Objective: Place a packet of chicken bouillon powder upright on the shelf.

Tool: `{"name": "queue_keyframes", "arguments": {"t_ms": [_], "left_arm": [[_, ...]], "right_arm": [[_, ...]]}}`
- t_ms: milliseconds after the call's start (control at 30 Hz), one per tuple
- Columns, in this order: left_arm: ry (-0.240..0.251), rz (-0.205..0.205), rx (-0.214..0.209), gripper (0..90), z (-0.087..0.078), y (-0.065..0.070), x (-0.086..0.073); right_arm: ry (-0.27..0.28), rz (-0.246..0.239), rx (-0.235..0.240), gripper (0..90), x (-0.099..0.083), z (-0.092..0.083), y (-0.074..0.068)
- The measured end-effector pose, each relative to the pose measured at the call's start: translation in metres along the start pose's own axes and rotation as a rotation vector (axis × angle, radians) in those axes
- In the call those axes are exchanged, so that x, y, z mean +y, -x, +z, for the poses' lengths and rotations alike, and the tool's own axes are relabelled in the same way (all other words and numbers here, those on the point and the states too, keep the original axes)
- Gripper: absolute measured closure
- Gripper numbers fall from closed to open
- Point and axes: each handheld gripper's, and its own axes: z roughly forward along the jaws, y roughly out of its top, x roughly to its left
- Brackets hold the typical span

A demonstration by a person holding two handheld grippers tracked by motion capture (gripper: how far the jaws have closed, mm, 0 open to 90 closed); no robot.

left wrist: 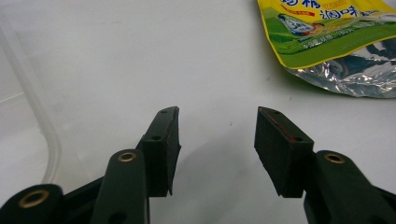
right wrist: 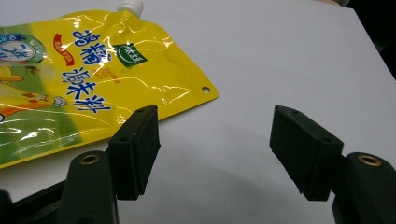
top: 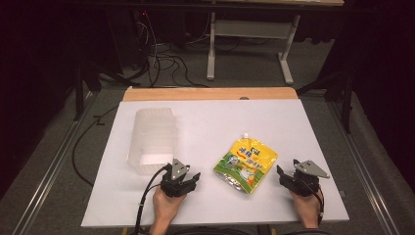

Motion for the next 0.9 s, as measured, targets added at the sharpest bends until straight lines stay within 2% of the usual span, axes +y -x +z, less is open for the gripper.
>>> {"name": "queue_keyframes", "arguments": {"t_ms": [433,900], "left_arm": [[-0.006,0.0,-0.008,49.1,0.0003,-0.0006,0.0001],[-0.004,0.003,-0.003,44.3,0.0004,0.0004,0.0]], "right_arm": [[0.002,0.004,0.002,33.2,-0.0002,-0.0002,-0.0001],[-0.001,-0.005,0.003,32.6,-0.0001,-0.0002,-0.0001]]}}
